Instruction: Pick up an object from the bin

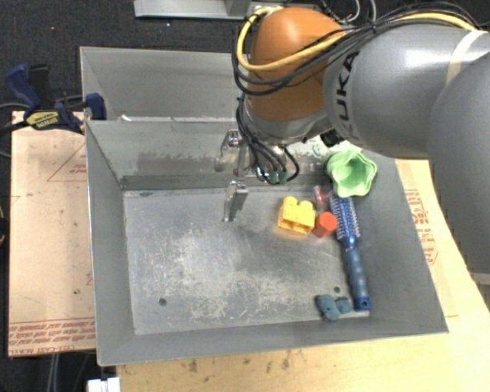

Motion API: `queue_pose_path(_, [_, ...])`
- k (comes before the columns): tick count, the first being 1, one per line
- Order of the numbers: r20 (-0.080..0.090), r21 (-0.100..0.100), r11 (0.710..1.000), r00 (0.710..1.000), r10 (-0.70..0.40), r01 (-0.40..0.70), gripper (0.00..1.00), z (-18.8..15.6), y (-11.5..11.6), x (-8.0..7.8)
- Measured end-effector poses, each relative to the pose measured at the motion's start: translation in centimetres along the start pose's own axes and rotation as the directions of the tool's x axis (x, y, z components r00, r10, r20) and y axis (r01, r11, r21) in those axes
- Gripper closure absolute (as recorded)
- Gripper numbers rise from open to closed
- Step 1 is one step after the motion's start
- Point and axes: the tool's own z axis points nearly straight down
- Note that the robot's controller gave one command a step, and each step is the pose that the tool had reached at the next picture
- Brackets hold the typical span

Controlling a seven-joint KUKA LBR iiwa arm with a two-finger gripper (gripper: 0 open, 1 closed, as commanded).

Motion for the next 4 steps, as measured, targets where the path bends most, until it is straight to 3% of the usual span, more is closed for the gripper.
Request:
queue_pose_path(1, [0.015,-0.002,0.996,0.996,0.086,-0.086,0.0,11.2,-12.1,-1.6])
queue_pose_path(2, [0.013,0.003,1.0,1.0,0.015,-0.015,0.0,9.3,-19.6,-1.6])
queue_pose_path(3, [0.011,0.0,0.999,0.999,-0.037,0.037,0.0,7.7,-17.0,-1.3])
queue_pose_path(4, [0.01,-0.004,0.978,0.978,0.208,-0.208,0.0,11.9,-17.6,-1.4])
